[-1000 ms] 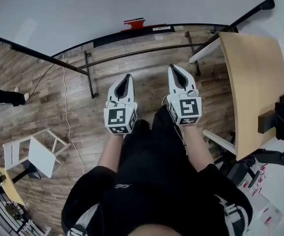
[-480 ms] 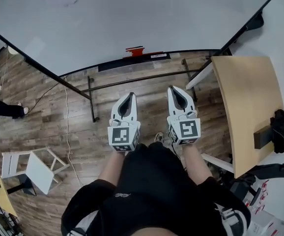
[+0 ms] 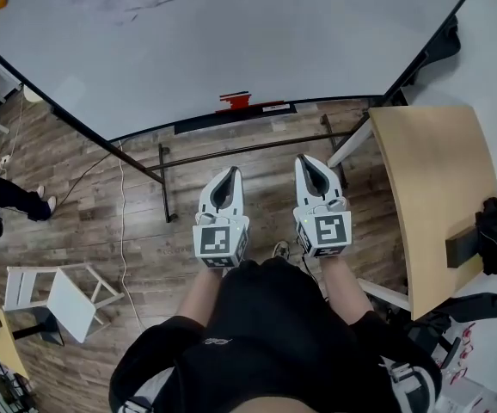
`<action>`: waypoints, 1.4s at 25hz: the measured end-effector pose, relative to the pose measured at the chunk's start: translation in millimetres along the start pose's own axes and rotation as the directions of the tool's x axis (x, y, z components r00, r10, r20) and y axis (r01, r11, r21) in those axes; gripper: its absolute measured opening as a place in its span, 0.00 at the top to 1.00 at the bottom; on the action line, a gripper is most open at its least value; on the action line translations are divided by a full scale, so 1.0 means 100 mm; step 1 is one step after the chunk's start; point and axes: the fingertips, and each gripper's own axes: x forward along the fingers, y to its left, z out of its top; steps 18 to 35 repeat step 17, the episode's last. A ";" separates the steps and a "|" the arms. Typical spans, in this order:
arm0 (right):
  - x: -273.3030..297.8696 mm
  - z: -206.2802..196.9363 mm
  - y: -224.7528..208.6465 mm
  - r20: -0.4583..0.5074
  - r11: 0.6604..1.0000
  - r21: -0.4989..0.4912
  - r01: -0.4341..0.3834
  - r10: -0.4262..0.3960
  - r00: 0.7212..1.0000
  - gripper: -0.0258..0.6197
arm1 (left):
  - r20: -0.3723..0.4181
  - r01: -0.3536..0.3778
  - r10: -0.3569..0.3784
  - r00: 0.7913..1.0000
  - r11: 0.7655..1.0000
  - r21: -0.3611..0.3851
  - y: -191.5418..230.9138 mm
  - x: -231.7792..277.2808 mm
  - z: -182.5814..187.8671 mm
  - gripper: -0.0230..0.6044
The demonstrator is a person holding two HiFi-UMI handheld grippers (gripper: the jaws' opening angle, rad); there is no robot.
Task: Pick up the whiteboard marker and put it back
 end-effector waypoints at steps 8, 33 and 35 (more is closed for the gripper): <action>-0.02 -0.03 -0.04 -0.004 1.000 0.003 -0.008 0.008 1.000 0.96 | 0.011 -0.012 0.012 1.000 1.000 0.023 -0.03 0.01 0.05 0.95; -0.01 -0.08 -0.06 -0.013 1.000 0.012 -0.008 0.008 1.000 0.96 | 0.029 0.020 -0.020 0.999 1.000 0.023 -0.11 0.04 0.05 0.95; -0.01 -0.08 -0.06 -0.013 1.000 0.012 -0.008 0.008 1.000 0.96 | 0.029 0.020 -0.020 0.999 1.000 0.023 -0.11 0.04 0.05 0.95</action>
